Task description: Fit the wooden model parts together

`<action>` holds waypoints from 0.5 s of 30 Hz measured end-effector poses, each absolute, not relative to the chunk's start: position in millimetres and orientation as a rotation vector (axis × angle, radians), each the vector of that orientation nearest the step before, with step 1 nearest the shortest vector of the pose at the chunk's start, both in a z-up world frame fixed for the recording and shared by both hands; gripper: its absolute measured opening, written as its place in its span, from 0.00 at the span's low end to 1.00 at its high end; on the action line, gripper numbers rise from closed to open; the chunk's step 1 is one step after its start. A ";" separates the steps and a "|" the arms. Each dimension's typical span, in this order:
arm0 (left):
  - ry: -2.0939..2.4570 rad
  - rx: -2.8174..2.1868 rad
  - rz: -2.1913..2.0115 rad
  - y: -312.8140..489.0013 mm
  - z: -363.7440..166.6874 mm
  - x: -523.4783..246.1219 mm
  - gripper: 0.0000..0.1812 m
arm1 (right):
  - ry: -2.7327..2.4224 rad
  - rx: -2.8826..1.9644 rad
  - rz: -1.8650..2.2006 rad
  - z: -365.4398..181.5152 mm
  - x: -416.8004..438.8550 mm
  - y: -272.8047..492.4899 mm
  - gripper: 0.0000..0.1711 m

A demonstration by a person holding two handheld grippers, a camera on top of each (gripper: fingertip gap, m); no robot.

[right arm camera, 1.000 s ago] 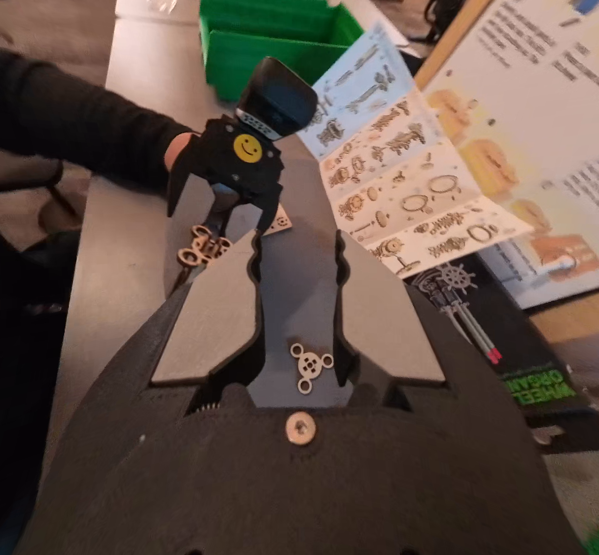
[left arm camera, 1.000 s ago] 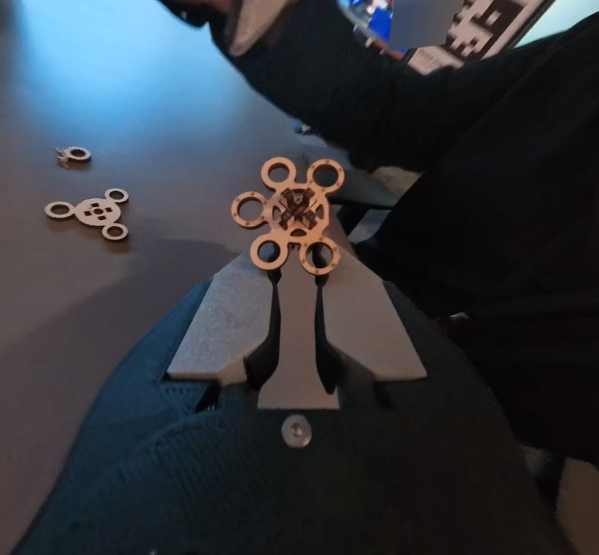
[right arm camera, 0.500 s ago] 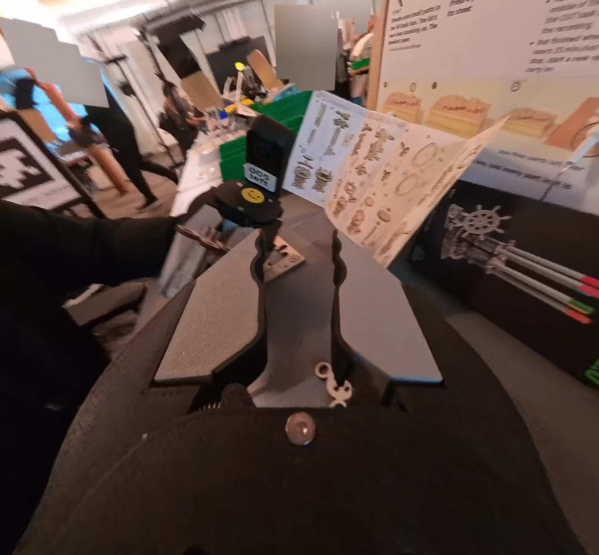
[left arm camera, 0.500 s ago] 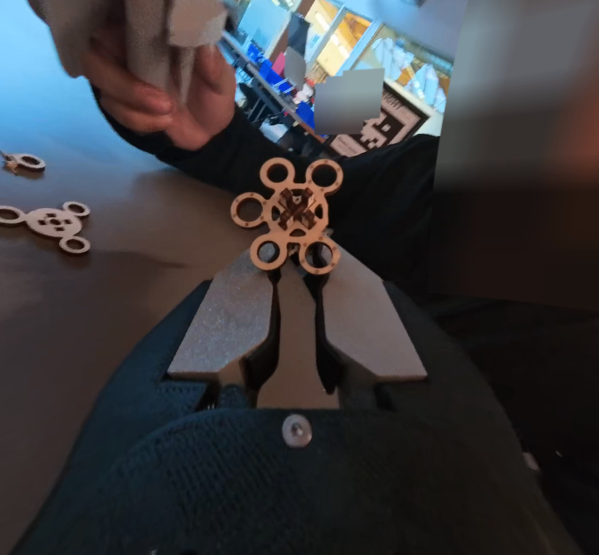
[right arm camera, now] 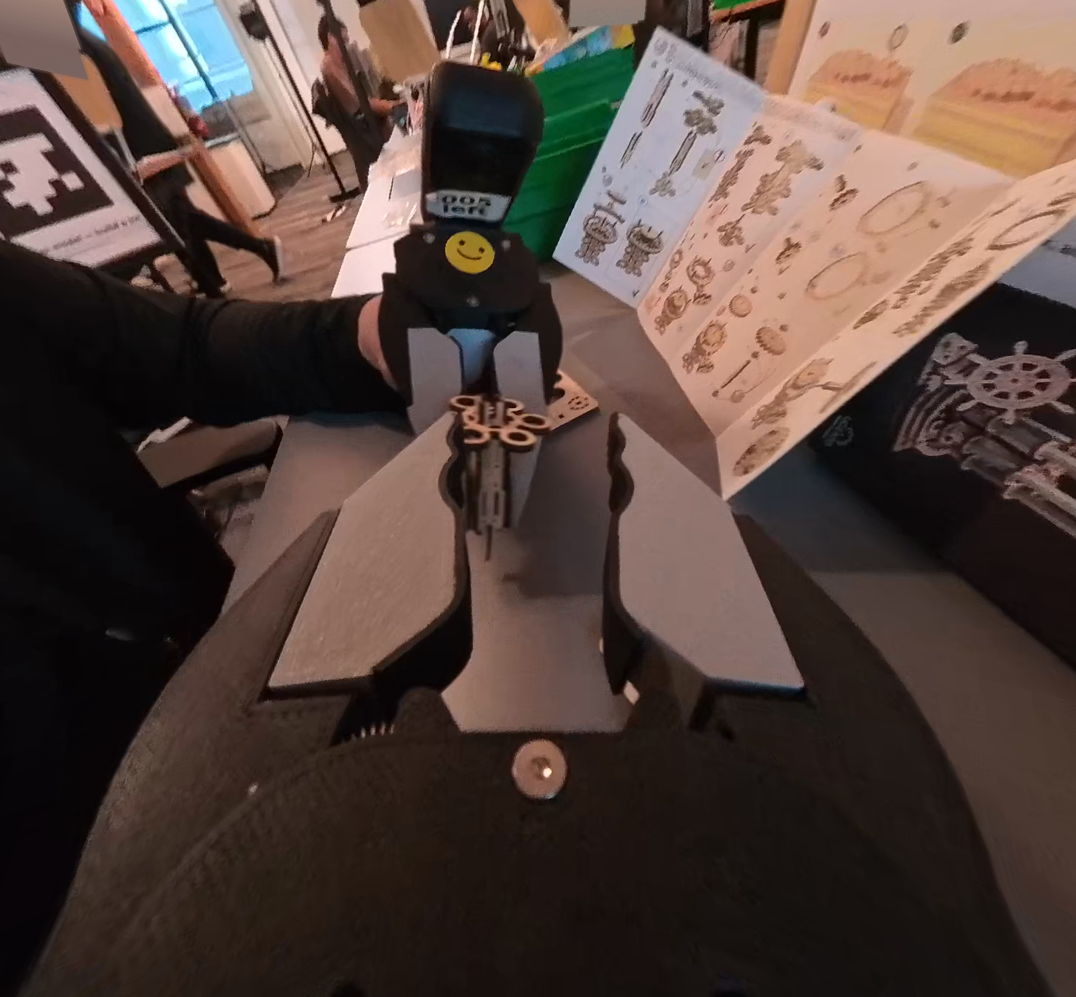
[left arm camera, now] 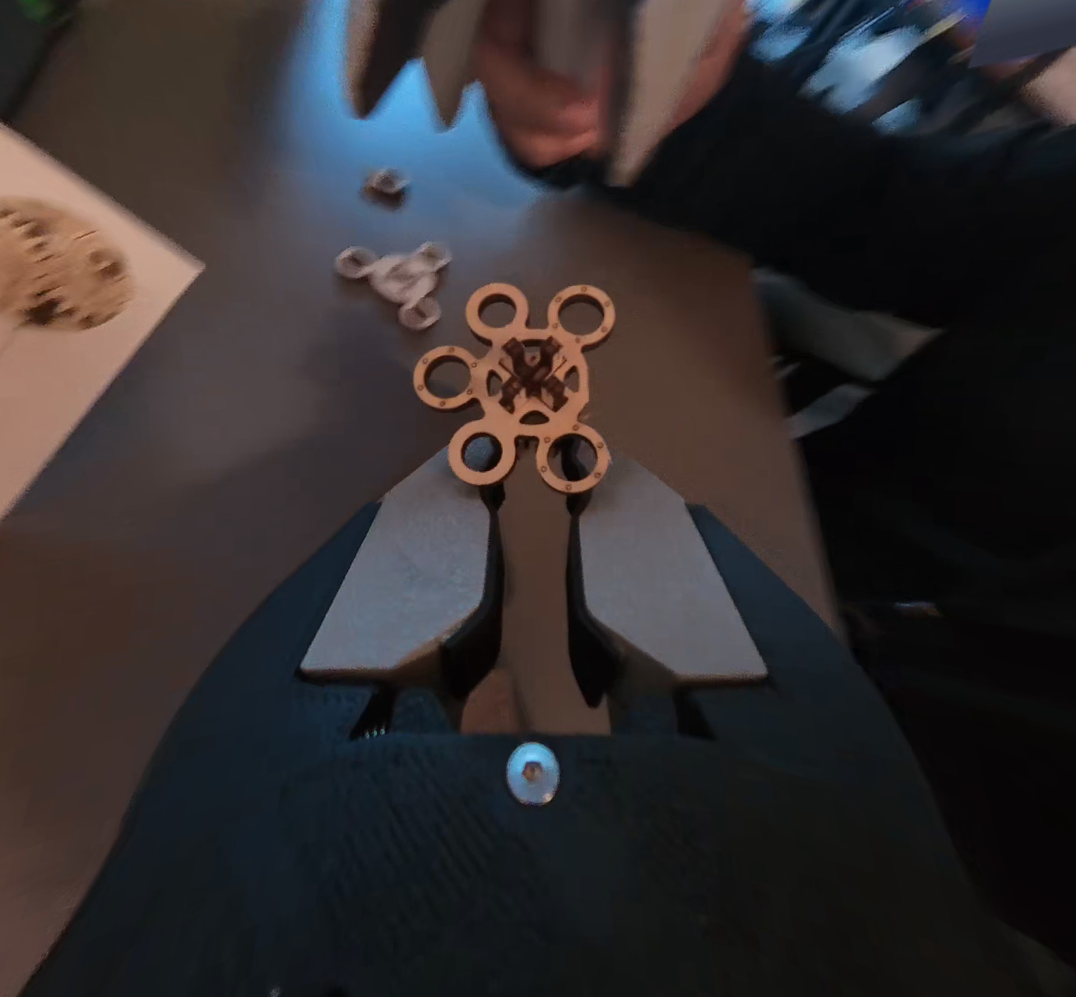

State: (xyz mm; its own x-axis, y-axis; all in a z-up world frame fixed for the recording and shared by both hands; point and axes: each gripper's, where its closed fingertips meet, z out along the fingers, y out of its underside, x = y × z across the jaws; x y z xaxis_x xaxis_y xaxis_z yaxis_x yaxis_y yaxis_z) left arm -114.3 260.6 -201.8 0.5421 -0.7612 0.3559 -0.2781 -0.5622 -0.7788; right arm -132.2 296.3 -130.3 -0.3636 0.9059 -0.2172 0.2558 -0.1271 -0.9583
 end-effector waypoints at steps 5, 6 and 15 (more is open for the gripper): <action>0.853 -2.151 -0.661 271.9 -211.2 -127.4 0.09 | -1.752 -1.280 1.460 -148.8 -134.5 277.0 0.33; 0.860 -2.150 -0.614 273.7 -211.3 -129.5 0.08 | -1.781 -1.278 1.436 -153.3 -135.1 274.3 0.33; 0.957 -2.100 -0.339 279.6 -211.9 -132.6 0.09 | -1.843 -1.291 1.325 -171.3 -142.6 268.7 0.31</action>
State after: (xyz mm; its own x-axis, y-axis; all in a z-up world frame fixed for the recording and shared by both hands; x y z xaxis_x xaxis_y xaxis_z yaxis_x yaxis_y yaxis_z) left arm -132.6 279.6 -211.9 0.6798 -0.7295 -0.0761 -0.5194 -0.4056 -0.7521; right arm -142.6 268.7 -171.3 -0.4072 0.9067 -0.1103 0.3935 0.0652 -0.9170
